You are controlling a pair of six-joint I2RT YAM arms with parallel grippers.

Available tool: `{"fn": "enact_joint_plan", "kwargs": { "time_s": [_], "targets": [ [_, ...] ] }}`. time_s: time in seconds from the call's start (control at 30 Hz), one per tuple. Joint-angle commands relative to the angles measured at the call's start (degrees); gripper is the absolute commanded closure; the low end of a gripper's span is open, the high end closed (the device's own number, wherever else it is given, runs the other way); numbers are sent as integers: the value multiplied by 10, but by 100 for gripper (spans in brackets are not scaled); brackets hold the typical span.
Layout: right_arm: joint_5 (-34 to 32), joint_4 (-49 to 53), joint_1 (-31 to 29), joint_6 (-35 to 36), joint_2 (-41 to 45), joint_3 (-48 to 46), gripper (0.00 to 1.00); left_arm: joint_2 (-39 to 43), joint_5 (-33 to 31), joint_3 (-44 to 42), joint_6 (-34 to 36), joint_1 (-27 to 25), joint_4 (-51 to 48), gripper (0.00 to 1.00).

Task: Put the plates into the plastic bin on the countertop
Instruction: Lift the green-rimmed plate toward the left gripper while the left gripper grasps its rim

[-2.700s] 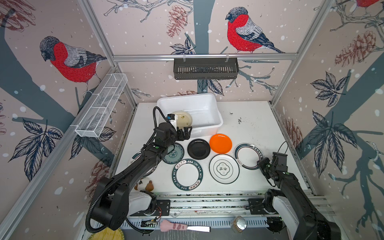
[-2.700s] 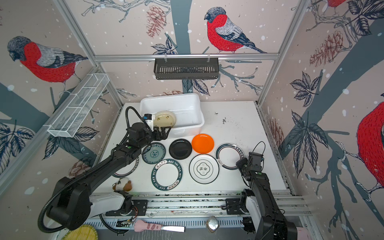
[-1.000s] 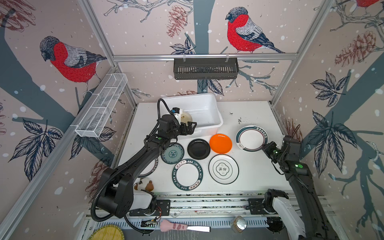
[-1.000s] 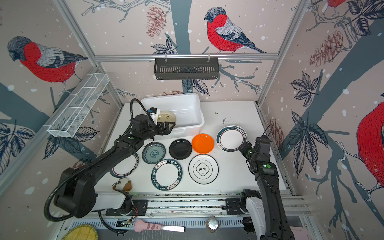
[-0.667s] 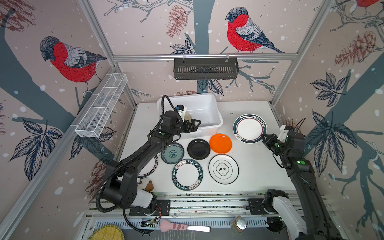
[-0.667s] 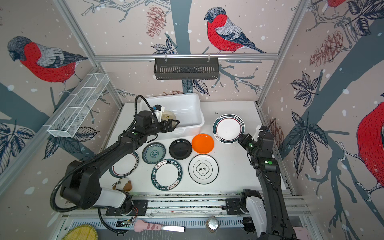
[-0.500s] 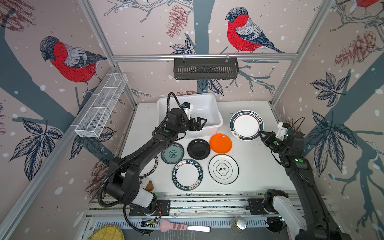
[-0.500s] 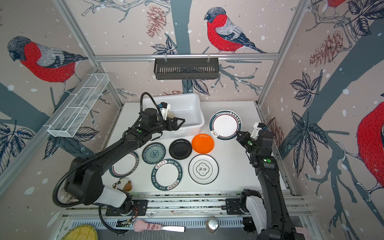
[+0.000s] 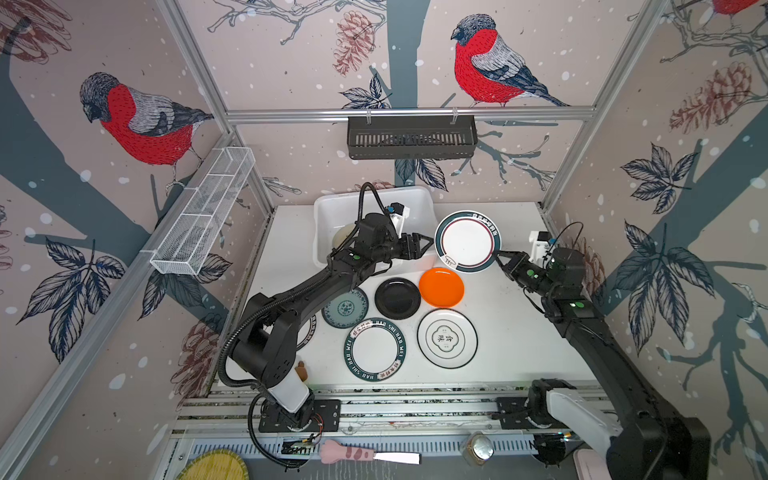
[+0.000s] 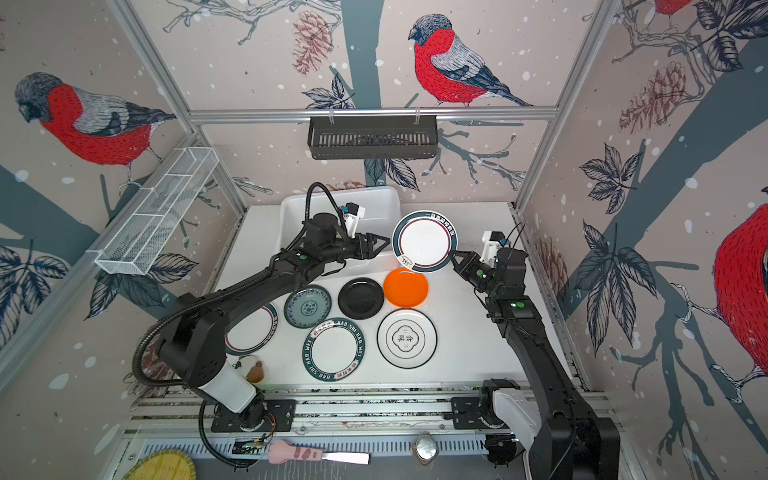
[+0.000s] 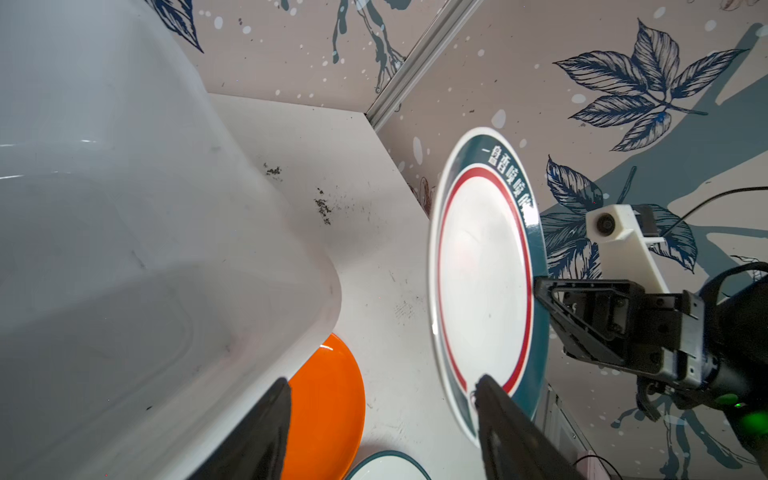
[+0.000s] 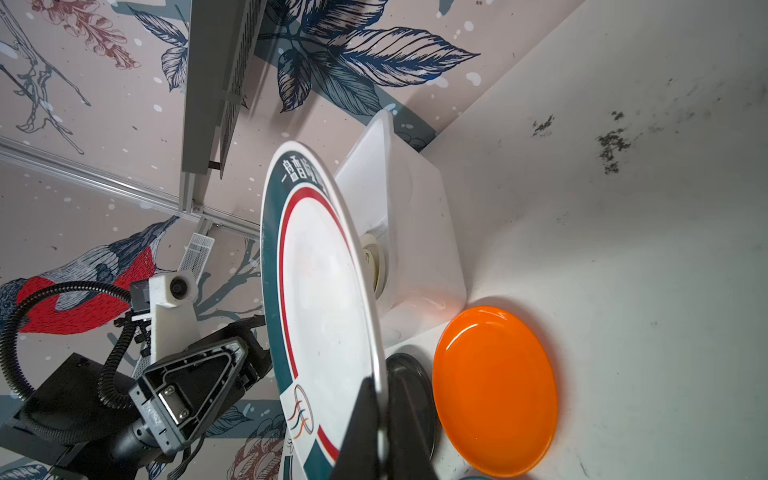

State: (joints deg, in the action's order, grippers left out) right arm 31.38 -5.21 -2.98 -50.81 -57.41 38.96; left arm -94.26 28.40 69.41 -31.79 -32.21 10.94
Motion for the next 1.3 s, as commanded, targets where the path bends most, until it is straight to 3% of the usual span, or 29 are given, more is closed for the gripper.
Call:
{"fn": "enact_joint_plan", "kwargs": {
  "time_s": [0.0, 0.27, 0.43, 0.87, 0.9, 0.97, 1.13, 1.17, 1.27],
  "targets": [
    [-5, -66, -9, 4, -10, 8, 100, -7, 26, 12, -25, 0, 39, 31],
    [0, -126, -21, -16, -17, -6, 100, -14, 26, 20, -23, 0, 38, 47],
    [9, -140, -27, -17, -23, -6, 100, -39, 61, 35, -45, 0, 59, 56],
    [7, -143, -42, 0, -48, -6, 100, -53, 65, 46, -61, 0, 65, 95],
    [8, -144, -43, 1, -48, -7, 96, -54, 63, 46, -63, 0, 65, 100],
    [8, -144, -45, 4, -49, -6, 84, -52, 58, 42, -70, 0, 67, 100],
    [6, -143, -45, 12, -46, -9, 28, -47, 46, 32, -73, 0, 73, 100],
    [8, -143, -45, 14, -46, -8, 20, -47, 44, 32, -73, 0, 73, 100],
    [7, -140, -45, 18, -47, -6, 12, -47, 42, 33, -72, 0, 71, 100]
  ]
}}
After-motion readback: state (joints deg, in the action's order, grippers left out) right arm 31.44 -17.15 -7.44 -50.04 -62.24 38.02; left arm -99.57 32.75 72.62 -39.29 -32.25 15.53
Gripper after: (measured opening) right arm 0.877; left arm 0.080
